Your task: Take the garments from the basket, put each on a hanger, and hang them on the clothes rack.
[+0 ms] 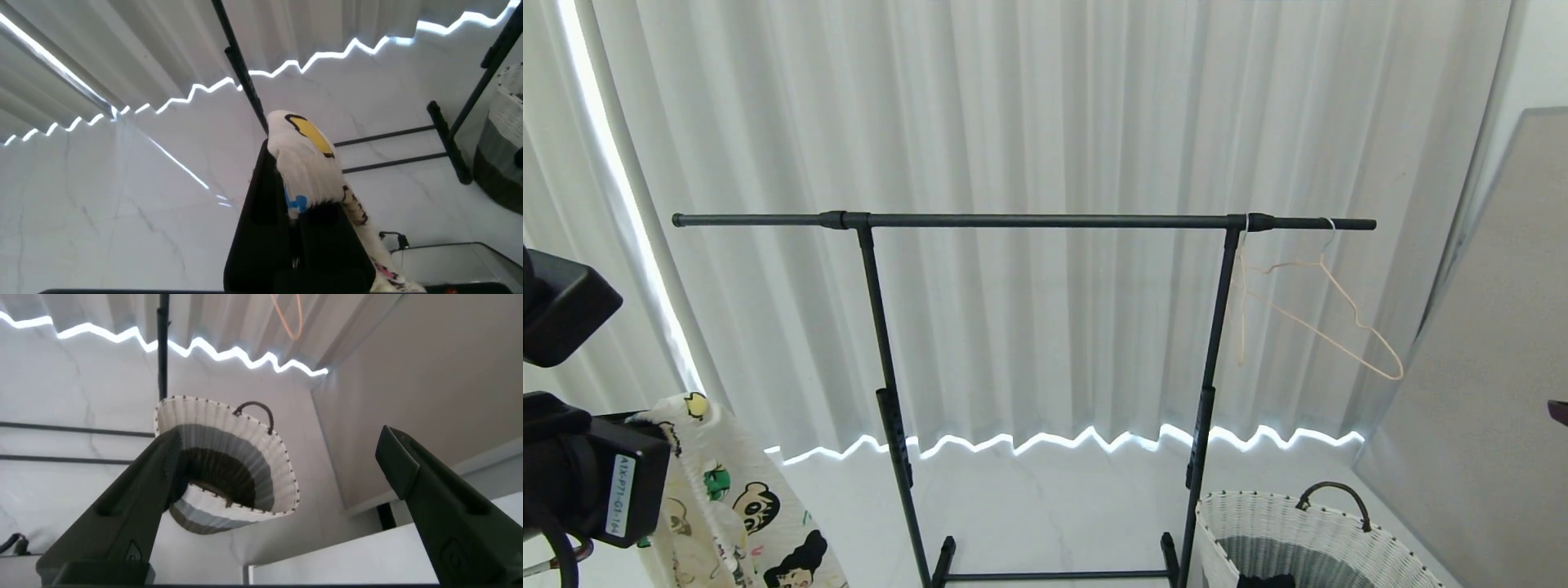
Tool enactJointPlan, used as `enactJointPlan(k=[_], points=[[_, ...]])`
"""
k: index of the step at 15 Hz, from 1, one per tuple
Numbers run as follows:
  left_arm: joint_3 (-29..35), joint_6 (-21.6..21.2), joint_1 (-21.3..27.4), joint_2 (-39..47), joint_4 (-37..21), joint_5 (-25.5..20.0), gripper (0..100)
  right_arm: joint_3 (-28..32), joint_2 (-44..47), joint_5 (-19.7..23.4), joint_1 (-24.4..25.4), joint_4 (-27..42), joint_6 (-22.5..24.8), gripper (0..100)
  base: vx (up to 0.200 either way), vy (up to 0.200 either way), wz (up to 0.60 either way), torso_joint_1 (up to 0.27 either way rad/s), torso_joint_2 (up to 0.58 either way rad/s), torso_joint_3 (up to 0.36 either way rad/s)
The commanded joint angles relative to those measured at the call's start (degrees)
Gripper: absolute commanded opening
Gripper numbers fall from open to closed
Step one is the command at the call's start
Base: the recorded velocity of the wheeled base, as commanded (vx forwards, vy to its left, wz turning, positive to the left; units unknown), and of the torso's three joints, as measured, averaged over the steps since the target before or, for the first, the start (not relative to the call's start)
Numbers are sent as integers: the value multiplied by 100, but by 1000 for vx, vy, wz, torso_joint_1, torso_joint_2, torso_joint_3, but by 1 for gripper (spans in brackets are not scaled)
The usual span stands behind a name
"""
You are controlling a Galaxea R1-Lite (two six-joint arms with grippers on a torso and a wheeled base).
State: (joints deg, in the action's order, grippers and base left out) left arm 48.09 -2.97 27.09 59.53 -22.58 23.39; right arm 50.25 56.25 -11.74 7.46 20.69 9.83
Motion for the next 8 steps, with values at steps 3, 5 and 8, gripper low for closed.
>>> enactJointPlan(k=[3,5,8], points=[[7,7,-2,-38,-1,7,0,-129,35,-4,1,-267,11,100,0,0,0,178,-383,-207],[7,7,-2,-82,8,16,0,-235,97,-4,1,-522,11,100,0,0,0,49,-98,-53],[-2,-28,-2,-231,8,16,0,-270,167,5,1,-601,37,100,0,0,0,0,0,0]])
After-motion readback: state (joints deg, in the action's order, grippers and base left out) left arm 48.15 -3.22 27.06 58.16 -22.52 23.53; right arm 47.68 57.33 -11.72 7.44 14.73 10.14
